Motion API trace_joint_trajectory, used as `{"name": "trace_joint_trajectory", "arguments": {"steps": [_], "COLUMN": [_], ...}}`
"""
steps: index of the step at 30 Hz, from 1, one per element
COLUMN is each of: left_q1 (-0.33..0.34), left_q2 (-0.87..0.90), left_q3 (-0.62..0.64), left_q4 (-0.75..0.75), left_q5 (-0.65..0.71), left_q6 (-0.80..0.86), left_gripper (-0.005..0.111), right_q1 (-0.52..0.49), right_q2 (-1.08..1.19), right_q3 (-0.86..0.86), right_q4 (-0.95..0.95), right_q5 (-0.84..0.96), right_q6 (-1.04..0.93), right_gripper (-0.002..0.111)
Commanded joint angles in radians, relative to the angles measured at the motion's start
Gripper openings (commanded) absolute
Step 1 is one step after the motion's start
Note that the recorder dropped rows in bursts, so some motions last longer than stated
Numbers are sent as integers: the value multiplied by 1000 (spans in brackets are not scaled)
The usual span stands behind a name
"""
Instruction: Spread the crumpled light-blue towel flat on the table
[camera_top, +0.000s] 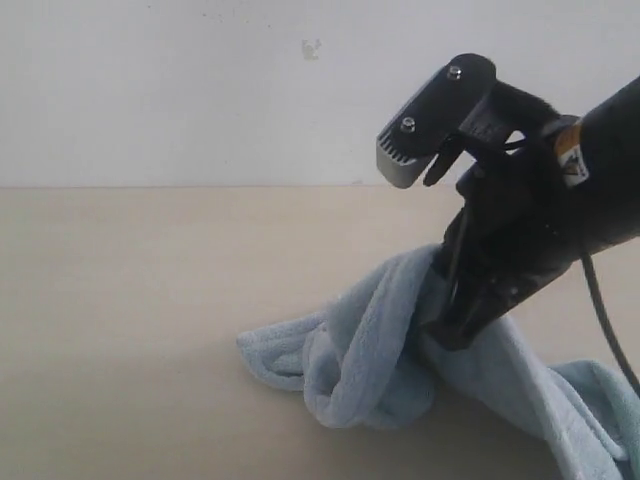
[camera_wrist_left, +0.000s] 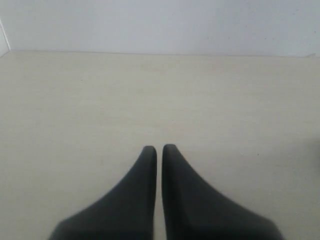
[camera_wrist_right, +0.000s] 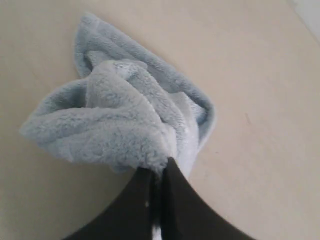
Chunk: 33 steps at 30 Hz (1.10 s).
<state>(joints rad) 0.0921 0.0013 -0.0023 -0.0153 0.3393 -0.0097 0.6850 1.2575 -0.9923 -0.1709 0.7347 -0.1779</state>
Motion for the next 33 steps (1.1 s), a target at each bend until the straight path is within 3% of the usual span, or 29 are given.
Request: {"name": "trace_joint_trajectory", "arguments": {"steps": [1,5,7,10,13,23,29,32,33], "left_q1": [3,3,3,3,3,3,3,3,3], "left_q2": [-1,-1,-1,-1,-1,-1,-1,-1,-1], "left_q3": [2,2,2,2,2,2,2,2,2], "left_q4": [5,5,5,5,5,5,5,5,5], "left_q5": [-2,-2,-2,-2,-2,-2,-2,-2,-2], "left_q6": [2,2,2,2,2,2,2,2,2], "left_gripper": [4,4,4,4,4,4,4,4,4], "right_q1": [-13,-123,-219,-309,-339,-337,-337,-337,-337], "right_q2": [11,99,157,222,265,184,72,66,66], "right_q3": [5,5,3,3,3,3,5,62,139], "right_q4": [-245,-588,-678,-586,-496,-358,102,200,200], "right_q5": [4,-37,-85,-114,-85,184,245,282,219], "right_q6": [118,482,692,789,782,606,208,168,178], "right_gripper": [0,5,19,45,54,54,54,54,54]}}
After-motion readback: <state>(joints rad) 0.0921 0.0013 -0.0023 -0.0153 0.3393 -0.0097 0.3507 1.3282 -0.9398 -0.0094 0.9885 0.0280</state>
